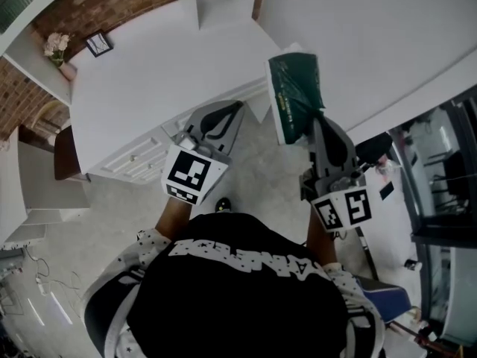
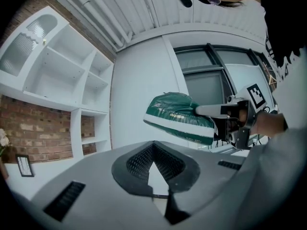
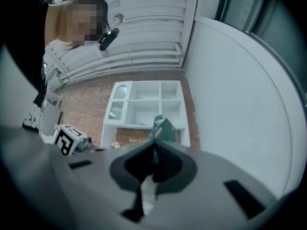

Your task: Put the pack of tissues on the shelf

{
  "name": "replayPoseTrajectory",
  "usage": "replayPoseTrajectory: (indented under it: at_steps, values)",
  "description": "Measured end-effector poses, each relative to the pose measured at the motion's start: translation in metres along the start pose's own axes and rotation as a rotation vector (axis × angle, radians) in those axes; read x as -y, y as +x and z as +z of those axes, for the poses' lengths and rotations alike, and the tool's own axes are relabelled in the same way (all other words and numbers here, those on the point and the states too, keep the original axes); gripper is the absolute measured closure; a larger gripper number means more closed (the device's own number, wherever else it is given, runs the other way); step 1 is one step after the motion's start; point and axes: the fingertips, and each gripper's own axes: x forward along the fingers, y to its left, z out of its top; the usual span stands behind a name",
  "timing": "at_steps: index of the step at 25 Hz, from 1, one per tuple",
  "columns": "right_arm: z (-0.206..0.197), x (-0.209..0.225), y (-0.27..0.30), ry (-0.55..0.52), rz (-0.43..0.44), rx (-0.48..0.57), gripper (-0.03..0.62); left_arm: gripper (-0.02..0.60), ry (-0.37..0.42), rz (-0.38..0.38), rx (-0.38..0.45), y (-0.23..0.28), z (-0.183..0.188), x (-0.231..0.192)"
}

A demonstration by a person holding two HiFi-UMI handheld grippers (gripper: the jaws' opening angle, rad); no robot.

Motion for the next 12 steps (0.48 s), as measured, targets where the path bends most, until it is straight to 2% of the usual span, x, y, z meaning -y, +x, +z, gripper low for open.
replayPoseTrajectory:
  at_steps: [12]
  values:
    - [-0.015,0.001,0.068,0.010,0.031,-0.003,0.563,0.552,-0.007,0.051,0.003,0.009,-0.009,-0.067]
